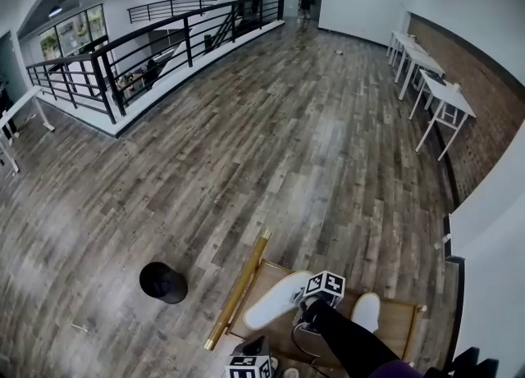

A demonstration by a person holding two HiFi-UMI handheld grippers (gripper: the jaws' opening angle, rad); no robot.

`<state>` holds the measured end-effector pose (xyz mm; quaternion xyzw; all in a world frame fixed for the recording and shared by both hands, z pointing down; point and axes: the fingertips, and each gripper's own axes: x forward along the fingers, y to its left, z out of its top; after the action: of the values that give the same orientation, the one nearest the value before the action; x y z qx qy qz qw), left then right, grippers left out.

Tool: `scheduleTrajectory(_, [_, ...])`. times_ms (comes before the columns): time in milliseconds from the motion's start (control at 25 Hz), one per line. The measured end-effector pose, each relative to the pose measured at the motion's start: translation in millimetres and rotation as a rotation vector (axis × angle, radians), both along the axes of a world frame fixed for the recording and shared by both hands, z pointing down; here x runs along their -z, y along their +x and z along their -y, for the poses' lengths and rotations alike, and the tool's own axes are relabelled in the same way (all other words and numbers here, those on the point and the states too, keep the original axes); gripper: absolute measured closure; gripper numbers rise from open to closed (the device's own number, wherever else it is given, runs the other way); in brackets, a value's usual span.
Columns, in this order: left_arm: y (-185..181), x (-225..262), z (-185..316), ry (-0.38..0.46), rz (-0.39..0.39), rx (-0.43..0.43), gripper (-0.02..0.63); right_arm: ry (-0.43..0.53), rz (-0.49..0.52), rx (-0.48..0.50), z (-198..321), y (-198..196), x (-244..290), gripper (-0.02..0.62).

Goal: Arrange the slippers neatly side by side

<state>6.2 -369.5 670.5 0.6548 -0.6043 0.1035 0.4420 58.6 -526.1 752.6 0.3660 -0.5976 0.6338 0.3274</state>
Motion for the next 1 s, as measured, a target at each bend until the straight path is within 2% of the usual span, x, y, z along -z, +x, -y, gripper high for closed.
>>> scheduleTrajectory(280, [13.7,3.7,12.8,0.022,-0.006,-0.021,0.606,0.034,0.102,0.081,-0.5,8.7,18.6,0.591])
scheduleTrajectory(520, [50.4,18.0,41.2,0.072,-0.019,-0.105,0.606,0.107,0.149,0.173,10.9,43.1,50.5,0.591])
scheduleTrajectory(760, [85.5,25.4,50.8,0.089,-0.019,-0.192,0.606,0.127,0.162,0.430,5.0,92.9,80.8,0.592])
scheduleTrajectory(1000, [114.6,24.3,43.7,0.077,-0.027,-0.256,0.606,0.083,0.184,0.606,-22.4,133.9,73.8,0.592])
